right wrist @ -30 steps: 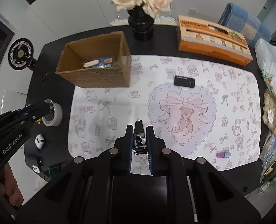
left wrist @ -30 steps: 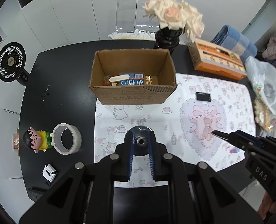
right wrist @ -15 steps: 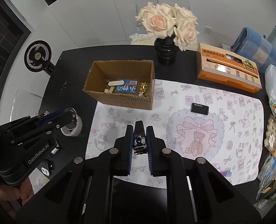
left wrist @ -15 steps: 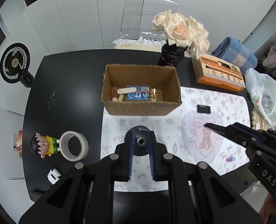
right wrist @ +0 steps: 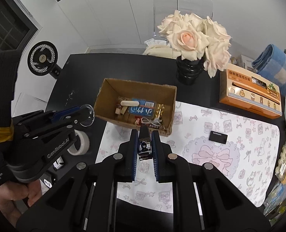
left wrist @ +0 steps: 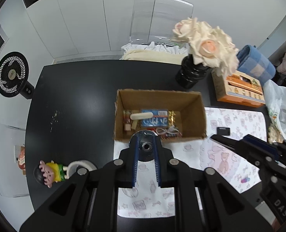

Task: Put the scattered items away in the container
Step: 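Carry the nail clipper and nut up over the cardboard box, then open both grippers to drop the clipper and nut into the box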

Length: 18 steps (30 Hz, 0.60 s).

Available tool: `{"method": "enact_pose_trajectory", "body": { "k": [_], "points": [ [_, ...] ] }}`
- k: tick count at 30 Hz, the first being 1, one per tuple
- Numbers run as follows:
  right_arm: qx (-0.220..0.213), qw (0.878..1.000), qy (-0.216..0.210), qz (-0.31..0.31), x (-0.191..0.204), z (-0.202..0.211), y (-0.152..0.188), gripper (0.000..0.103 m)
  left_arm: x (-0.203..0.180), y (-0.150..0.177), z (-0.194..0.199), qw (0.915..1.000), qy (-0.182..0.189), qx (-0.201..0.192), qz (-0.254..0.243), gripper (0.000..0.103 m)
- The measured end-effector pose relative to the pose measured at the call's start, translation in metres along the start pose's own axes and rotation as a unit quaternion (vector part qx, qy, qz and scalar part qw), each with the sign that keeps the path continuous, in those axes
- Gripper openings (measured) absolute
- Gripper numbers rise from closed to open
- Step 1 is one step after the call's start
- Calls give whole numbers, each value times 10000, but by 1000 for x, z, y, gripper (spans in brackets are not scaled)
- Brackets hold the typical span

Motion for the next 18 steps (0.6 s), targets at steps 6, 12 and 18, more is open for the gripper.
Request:
{"method": "enact_pose_trajectory", "body": {
  "k": [6, 12, 18],
  "points": [
    [118, 9998, 31, 165, 1, -24, -19, 14, 3, -16, -19, 9999, 9, 100, -41, 15],
    [290, 9988, 98, 373, 2, -47, -28, 14, -1, -20, -29, 9998, -24, 112, -136, 15],
    [218, 9982, 105, 545, 2, -55, -28, 18, -1, -20, -31, 9995, -224, 1, -244, 28]
  ]
}}
Point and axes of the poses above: each gripper's, at about its wrist camera, not at the fingertips, and z roughly against the way its jaws point, x to its left, y to its underside, the point moved 6 cm from there along -z, roughly the way its jaws point, and after that the axes turned 2 degrees about -x, right-handed, at the moved point
